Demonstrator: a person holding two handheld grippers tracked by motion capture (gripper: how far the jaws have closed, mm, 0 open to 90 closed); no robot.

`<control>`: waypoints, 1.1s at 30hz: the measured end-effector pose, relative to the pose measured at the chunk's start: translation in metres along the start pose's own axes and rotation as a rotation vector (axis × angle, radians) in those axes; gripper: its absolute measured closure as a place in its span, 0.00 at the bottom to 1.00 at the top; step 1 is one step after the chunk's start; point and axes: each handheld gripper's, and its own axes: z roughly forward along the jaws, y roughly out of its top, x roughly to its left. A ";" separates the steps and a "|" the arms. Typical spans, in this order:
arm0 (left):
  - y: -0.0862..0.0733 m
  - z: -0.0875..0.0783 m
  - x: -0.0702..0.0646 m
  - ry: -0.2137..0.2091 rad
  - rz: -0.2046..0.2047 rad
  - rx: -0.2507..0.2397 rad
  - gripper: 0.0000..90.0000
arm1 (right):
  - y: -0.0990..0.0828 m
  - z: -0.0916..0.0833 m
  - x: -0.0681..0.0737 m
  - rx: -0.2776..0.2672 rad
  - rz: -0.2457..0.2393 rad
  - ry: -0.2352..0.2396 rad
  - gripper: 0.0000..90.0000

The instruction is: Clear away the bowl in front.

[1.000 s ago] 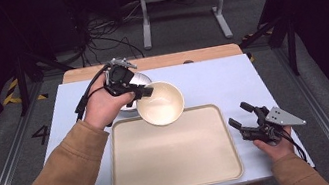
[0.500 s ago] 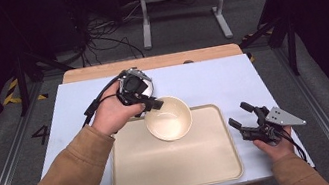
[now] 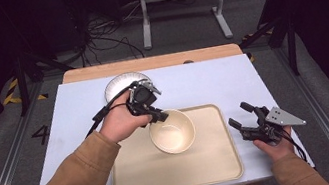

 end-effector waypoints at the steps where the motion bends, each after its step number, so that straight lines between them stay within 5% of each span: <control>1: -0.001 0.002 -0.001 -0.001 -0.004 0.002 0.90 | 0.000 0.000 0.000 0.000 0.000 0.000 0.24; 16: -0.009 0.030 -0.002 -0.025 -0.001 0.058 0.90 | 0.000 0.000 0.000 0.000 -0.002 0.000 0.24; 33: -0.011 0.051 0.001 0.007 0.019 0.098 0.90 | 0.000 0.000 0.000 0.000 -0.002 0.001 0.24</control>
